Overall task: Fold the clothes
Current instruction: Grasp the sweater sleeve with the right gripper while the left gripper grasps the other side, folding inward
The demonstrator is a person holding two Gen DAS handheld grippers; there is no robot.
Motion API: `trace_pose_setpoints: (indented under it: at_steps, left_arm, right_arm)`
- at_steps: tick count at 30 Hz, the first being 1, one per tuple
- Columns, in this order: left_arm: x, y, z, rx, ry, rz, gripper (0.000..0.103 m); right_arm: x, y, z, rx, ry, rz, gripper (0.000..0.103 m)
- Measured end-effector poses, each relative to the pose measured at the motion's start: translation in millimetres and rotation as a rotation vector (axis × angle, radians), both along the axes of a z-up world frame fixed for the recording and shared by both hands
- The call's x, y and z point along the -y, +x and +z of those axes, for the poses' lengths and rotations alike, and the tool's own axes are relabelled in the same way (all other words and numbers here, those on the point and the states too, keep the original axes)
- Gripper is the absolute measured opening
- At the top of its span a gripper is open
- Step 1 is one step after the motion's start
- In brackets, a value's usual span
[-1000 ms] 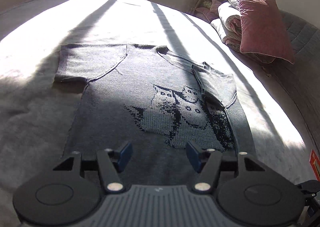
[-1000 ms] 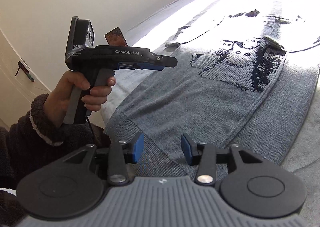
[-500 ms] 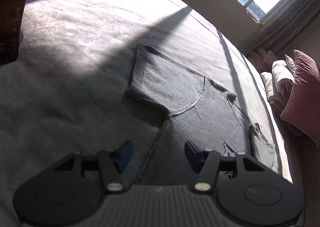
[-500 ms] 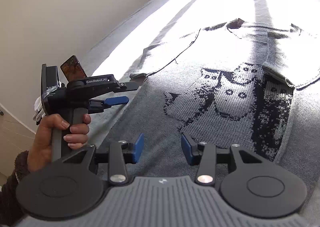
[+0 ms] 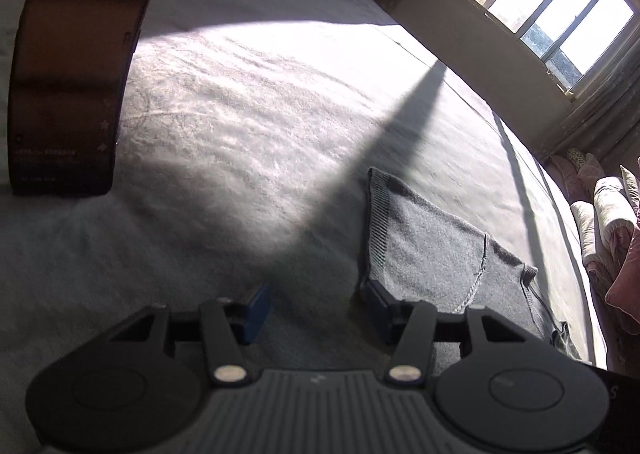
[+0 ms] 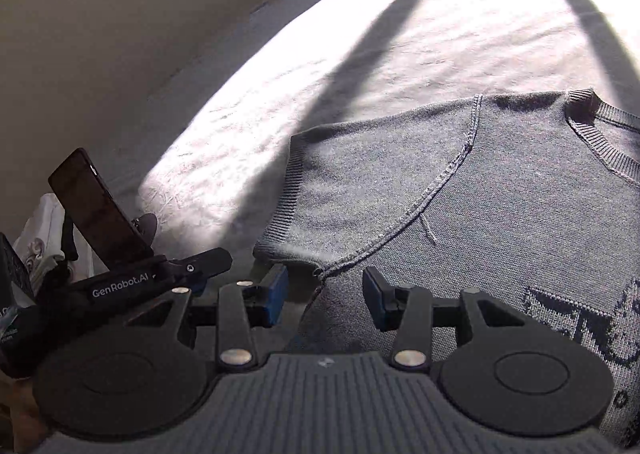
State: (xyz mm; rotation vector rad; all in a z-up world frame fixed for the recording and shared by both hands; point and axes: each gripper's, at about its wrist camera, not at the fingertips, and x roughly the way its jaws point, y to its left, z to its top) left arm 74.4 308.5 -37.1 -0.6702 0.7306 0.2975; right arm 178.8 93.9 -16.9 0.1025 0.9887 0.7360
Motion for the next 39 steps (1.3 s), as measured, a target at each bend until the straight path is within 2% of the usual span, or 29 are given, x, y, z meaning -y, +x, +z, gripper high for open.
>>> trace_pose_setpoints:
  at_steps: [5,12,19,21,23,24,26,31,34,37,39]
  left_arm:
    - [-9.3,0.6,-2.2,-0.001,-0.023,-0.013,0.053]
    - [-16.7,0.0,-4.2,0.003,-0.076,-0.006,0.054]
    - [-18.6,0.3,-6.0,0.003,-0.093,0.0,0.054]
    - [-15.8,1.2,-4.9,-0.001,-0.08,-0.001,0.054]
    - [-12.5,2.7,-3.5,-0.006,-0.065,-0.002,0.054]
    - [-10.6,3.4,-2.9,-0.008,-0.055,-0.002,0.054]
    - [-6.7,4.7,-1.5,-0.012,-0.035,-0.004,0.054]
    - [11.2,10.9,3.1,-0.029,0.053,-0.04,0.054]
    - [22.4,14.6,3.4,-0.024,0.064,-0.099,0.053]
    - [36.0,18.9,3.5,-0.014,0.067,-0.183,0.048]
    - [45.1,22.3,2.7,-0.003,0.046,-0.25,0.041]
  right_arm:
    - [-38.3,20.8,-6.5,0.011,-0.015,0.006,0.047]
    - [-81.2,37.4,-16.5,0.06,-0.104,0.021,0.048]
    - [-108.4,43.5,-24.6,0.145,-0.173,0.034,0.048]
    - [-111.1,44.1,-27.4,0.173,-0.189,0.034,0.041]
    - [-110.8,44.7,-28.7,0.202,-0.202,0.025,0.015]
    - [-108.1,46.4,-28.8,0.201,-0.197,0.016,0.011]
    - [-98.4,51.5,-27.8,0.178,-0.159,-0.007,0.007]
    - [-48.6,63.6,-18.3,0.086,0.049,-0.115,0.007]
    - [-17.4,69.6,-12.9,0.057,0.129,-0.175,0.007]
    - [12.0,73.4,-7.8,0.052,0.182,-0.227,0.007]
    - [29.6,75.0,-5.7,0.05,0.207,-0.254,0.007]
